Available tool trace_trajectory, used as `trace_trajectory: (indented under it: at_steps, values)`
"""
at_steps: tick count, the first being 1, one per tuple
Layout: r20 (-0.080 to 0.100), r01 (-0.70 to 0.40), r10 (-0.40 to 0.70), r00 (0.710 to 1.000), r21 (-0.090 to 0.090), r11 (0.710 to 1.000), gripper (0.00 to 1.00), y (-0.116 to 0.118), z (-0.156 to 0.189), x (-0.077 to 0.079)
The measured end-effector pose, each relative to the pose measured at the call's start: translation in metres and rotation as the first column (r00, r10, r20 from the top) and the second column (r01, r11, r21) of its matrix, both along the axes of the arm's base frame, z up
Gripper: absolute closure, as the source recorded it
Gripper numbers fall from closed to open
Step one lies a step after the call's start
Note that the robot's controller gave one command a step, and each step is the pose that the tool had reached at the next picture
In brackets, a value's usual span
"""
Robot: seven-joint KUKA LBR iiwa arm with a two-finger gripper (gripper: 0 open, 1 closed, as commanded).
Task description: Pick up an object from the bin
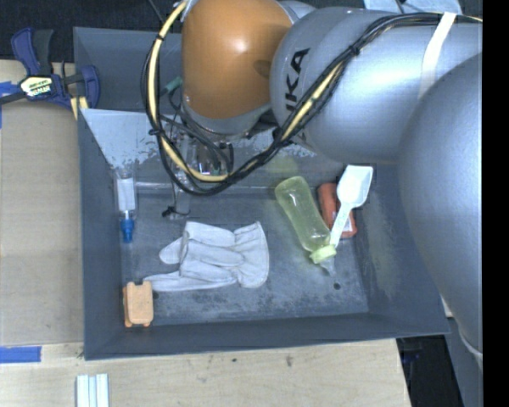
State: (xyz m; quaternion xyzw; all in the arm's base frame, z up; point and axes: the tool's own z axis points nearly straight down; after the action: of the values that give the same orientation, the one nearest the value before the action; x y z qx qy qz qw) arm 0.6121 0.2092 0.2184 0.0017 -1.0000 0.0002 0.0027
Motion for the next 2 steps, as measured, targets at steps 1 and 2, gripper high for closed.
trace_trajectory:
  at_steps: [1,2]
  values:
    - [0.009,0.003,-0.003,1.0,0.002,1.0,0.0,-0.001,0.006,0.002]
    - [0.013,-0.075,0.075,0.997,0.002,0.997,0.0,-0.011,-0.038,-0.008]
